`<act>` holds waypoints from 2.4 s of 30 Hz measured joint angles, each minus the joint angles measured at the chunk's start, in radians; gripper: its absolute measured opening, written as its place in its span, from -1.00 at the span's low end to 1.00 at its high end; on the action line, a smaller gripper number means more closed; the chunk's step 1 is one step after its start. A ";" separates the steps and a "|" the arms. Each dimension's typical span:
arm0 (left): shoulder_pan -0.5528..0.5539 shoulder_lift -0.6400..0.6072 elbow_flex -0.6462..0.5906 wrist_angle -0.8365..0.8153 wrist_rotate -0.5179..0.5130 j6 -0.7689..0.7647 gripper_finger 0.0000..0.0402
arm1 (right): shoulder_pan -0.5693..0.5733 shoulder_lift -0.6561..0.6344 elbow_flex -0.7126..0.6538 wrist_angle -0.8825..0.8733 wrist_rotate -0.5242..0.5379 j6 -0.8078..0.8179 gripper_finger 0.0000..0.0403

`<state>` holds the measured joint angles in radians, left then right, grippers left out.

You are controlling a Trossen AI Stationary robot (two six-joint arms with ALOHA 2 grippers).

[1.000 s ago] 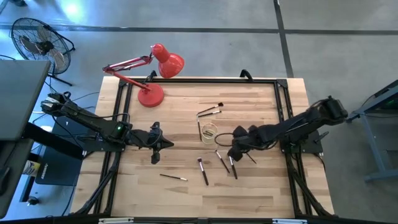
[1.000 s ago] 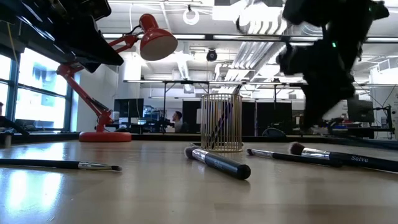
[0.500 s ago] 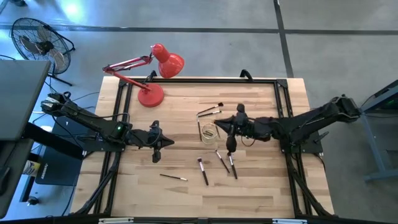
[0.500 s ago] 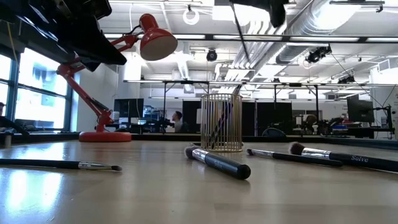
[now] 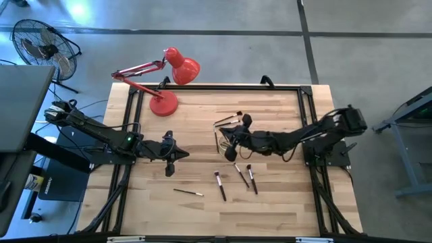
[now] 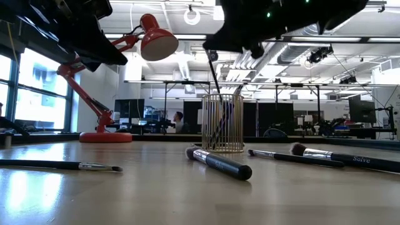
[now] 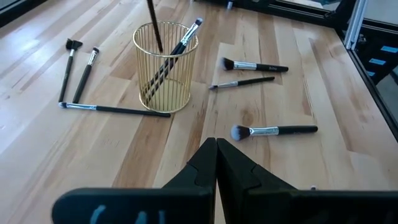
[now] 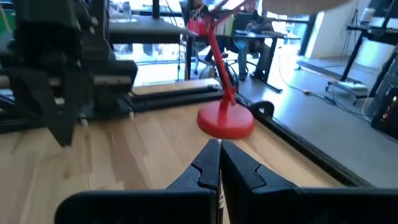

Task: Put items in baskets/containers
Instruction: Put the eyeshadow brush into the wire organizer, then put the powder brush into the wire organizer

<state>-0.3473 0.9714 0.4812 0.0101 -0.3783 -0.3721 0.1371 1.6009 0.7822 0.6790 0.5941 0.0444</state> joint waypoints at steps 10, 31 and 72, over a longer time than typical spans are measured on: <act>0.000 0.000 0.000 -0.003 0.001 0.000 -1.00 | 0.000 0.040 -0.151 0.216 0.008 0.072 -1.00; 0.000 0.000 0.000 -0.003 0.000 0.000 -1.00 | 0.000 0.035 -0.173 0.224 -0.049 0.089 -0.53; 0.000 0.000 -0.001 -0.003 0.000 0.000 -1.00 | 0.304 -0.222 0.048 -1.261 -0.172 0.927 -1.00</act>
<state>-0.3470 0.9714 0.4805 0.0067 -0.3788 -0.3717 0.4416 1.3785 0.8306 -0.5819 0.4220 0.9715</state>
